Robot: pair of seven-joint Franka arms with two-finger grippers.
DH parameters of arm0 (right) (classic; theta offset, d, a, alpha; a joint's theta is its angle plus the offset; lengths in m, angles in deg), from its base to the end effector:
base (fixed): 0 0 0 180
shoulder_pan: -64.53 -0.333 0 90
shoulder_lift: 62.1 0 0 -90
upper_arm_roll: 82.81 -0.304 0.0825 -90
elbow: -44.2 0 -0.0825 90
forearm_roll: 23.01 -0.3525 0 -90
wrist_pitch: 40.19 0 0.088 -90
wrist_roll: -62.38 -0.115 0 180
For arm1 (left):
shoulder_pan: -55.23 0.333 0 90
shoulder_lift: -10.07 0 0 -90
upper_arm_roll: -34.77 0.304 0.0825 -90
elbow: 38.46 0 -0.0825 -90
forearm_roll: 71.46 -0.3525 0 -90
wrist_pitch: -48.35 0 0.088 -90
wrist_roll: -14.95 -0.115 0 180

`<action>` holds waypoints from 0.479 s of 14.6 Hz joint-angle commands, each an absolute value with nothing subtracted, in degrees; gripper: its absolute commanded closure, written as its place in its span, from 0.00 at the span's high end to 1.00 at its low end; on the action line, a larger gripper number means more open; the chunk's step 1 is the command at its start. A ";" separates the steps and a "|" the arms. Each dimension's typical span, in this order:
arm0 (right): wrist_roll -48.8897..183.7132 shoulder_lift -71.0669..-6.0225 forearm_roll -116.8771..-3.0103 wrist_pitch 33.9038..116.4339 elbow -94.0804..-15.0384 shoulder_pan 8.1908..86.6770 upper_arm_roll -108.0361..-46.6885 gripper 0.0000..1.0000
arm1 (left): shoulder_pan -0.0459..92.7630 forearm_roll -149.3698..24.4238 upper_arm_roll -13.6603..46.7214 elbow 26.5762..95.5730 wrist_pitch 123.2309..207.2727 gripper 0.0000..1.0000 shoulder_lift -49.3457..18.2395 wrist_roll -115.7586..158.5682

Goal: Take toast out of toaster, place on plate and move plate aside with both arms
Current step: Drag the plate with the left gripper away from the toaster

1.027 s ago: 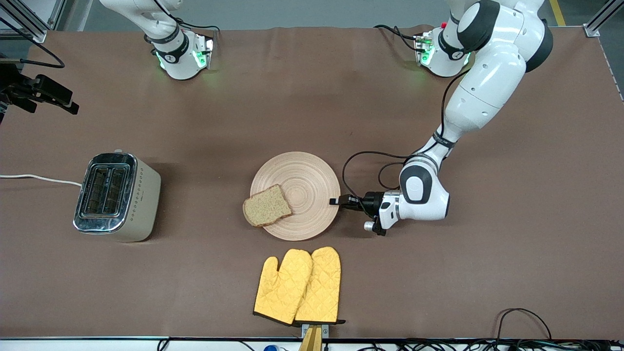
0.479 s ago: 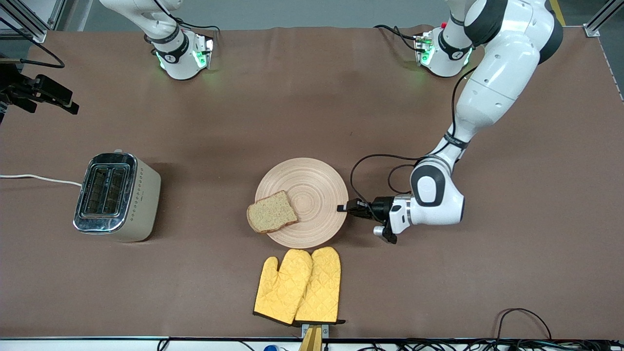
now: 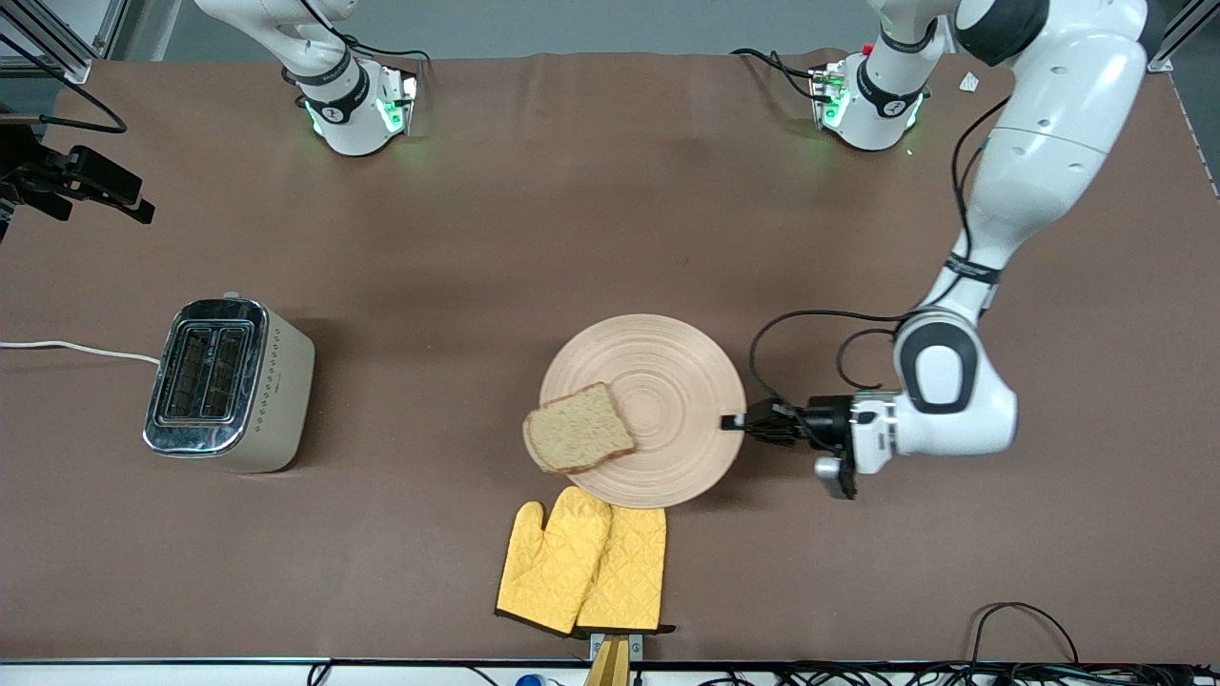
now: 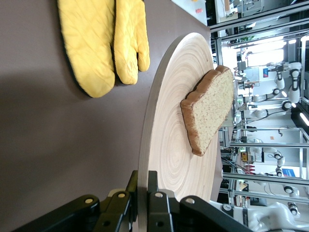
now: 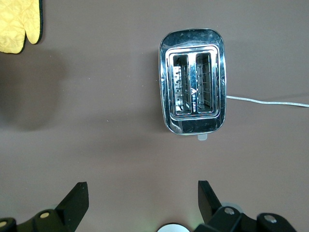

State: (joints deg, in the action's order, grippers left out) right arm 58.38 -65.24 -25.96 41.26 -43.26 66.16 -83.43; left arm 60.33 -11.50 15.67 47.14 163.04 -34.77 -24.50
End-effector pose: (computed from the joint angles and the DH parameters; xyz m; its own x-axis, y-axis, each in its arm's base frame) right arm 0.4905 -0.0019 0.6389 0.9954 -0.0796 -0.0533 -0.0822 -0.9955 -0.0470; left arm 0.6533 -0.1806 0.2509 0.9795 -0.1613 0.1204 -0.1762 -0.3978 0.9004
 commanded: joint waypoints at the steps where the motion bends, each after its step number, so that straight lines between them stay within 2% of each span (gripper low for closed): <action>1: 57.63 -66.84 -25.30 41.90 -45.10 66.29 -83.78 1.00 | 66.20 -11.96 15.08 46.44 155.86 0.00 -33.00 -24.77; 7: 58.16 -66.84 -24.77 41.99 -45.01 66.38 -83.69 1.00 | 75.52 -21.44 14.99 46.44 148.31 0.00 -30.71 -24.68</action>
State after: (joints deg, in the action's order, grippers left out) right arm 58.39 -65.24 -25.96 41.26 -43.34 66.17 -83.41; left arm 73.06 -19.80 15.64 45.94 152.05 -32.46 -24.50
